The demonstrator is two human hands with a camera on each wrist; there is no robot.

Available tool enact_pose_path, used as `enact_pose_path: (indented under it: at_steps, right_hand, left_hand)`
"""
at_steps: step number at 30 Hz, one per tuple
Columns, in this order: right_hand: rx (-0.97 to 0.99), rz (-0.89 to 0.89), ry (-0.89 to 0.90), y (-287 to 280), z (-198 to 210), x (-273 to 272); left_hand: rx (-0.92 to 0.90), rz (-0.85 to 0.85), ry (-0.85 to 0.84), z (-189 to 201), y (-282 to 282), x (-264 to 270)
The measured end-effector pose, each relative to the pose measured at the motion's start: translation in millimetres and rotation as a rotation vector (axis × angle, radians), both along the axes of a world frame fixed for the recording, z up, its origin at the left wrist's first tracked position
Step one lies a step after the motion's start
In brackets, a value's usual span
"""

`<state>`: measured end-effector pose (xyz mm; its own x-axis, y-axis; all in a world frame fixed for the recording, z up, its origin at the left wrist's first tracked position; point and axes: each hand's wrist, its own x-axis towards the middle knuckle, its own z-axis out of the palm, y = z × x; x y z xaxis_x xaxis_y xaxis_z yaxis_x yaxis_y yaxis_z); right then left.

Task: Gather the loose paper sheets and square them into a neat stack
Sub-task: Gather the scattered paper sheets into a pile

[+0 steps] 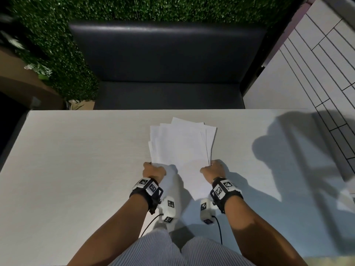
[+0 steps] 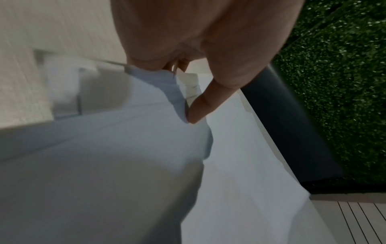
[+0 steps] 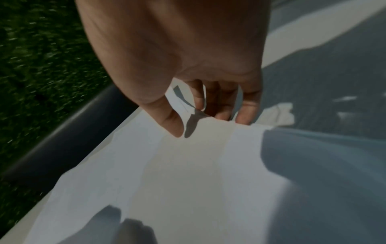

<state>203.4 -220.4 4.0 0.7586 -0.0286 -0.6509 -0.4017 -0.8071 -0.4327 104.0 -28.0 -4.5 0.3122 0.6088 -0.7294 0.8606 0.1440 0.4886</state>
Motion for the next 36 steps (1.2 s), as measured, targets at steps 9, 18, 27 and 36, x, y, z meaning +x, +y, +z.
enact_pose_path:
  at_steps: [9,18,27,36]
  right_hand:
    - [-0.036,0.001,0.137,3,1,-7]
    - [0.526,-0.364,0.269,-7,24,-2]
    - [0.599,-0.278,-0.214,10,104,39]
    - [0.878,-0.383,-0.354,10,141,22]
  left_hand:
    - [-0.060,-0.038,-0.032,3,8,-2]
    - [-0.134,-0.052,-0.479,51,25,-1]
    - [0.044,-0.053,-0.827,142,44,27]
    - [0.001,0.000,-0.953,158,38,25]
